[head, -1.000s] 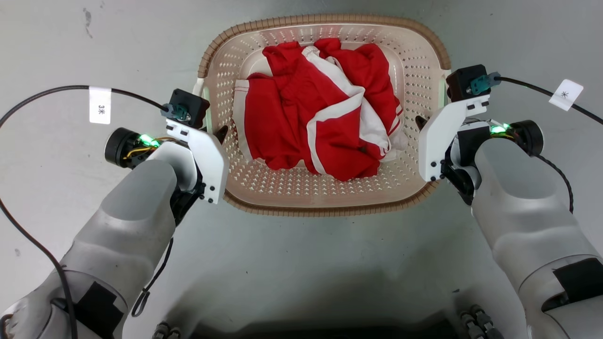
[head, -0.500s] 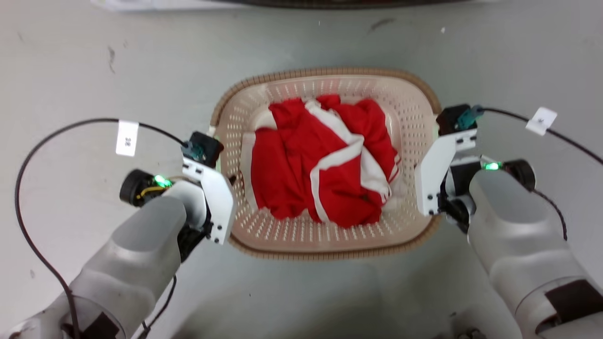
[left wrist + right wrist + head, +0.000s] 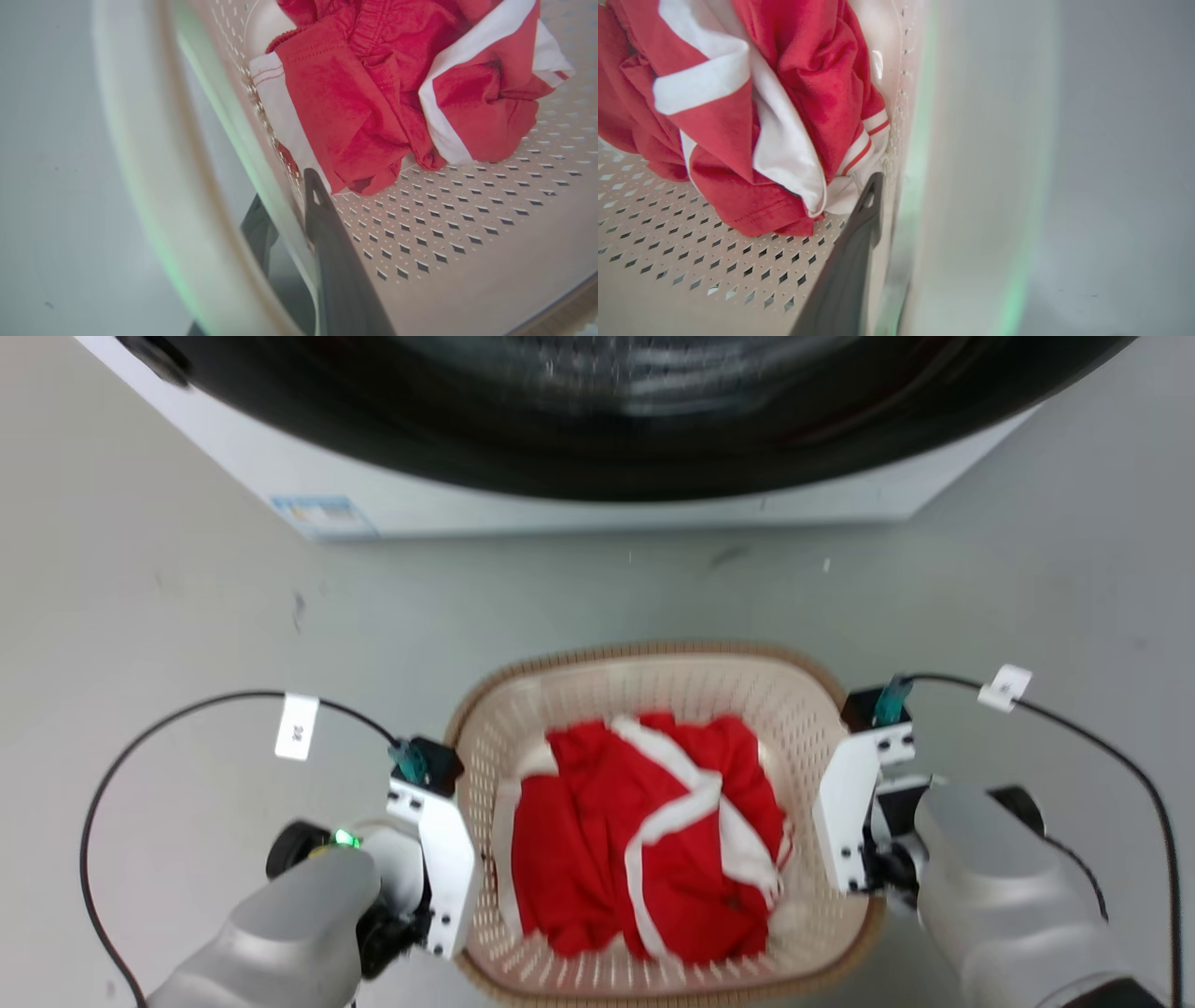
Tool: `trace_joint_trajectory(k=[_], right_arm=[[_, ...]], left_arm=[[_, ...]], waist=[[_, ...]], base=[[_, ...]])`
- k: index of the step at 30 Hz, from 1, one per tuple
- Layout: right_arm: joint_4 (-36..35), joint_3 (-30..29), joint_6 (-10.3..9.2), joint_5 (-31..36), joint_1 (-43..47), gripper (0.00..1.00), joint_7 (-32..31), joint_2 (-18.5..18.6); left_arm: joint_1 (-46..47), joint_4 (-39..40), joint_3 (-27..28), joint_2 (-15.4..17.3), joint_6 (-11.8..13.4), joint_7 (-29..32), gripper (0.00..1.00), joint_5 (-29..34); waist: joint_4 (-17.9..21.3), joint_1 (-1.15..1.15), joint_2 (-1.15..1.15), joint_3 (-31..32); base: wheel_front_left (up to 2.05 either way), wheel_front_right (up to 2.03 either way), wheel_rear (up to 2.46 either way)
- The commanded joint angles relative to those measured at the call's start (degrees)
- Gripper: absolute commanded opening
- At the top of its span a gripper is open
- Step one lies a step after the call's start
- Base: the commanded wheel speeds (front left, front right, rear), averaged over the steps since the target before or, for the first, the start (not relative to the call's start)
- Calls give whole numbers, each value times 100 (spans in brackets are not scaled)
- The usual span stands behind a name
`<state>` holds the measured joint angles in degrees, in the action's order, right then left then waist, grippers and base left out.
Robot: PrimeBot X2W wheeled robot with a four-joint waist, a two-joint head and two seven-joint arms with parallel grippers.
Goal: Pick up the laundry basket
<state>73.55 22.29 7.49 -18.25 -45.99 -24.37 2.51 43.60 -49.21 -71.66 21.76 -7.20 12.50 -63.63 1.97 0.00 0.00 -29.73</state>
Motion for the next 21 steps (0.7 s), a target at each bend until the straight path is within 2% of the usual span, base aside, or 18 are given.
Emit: trace_joint_trajectory(k=[1,16,21], right_arm=[[6,105,0,21,113,0,-86,66],[-511,1009,7,-860,1295,0,-1112,112],[-790,1298,7,-1164,1518,0,-1375,277]], left_arm=[[-89,93,-51,89,-46,96,0,-38],[-1112,805,-169,540,-50,961,0,-576],[-1285,979,-168,644,-51,1110,0,-545]], waist=[[-5,0,0,579],[49,0,0,2641],[44,0,0,2987]], base=[[0,0,0],[0,0,0],[0,0,0]])
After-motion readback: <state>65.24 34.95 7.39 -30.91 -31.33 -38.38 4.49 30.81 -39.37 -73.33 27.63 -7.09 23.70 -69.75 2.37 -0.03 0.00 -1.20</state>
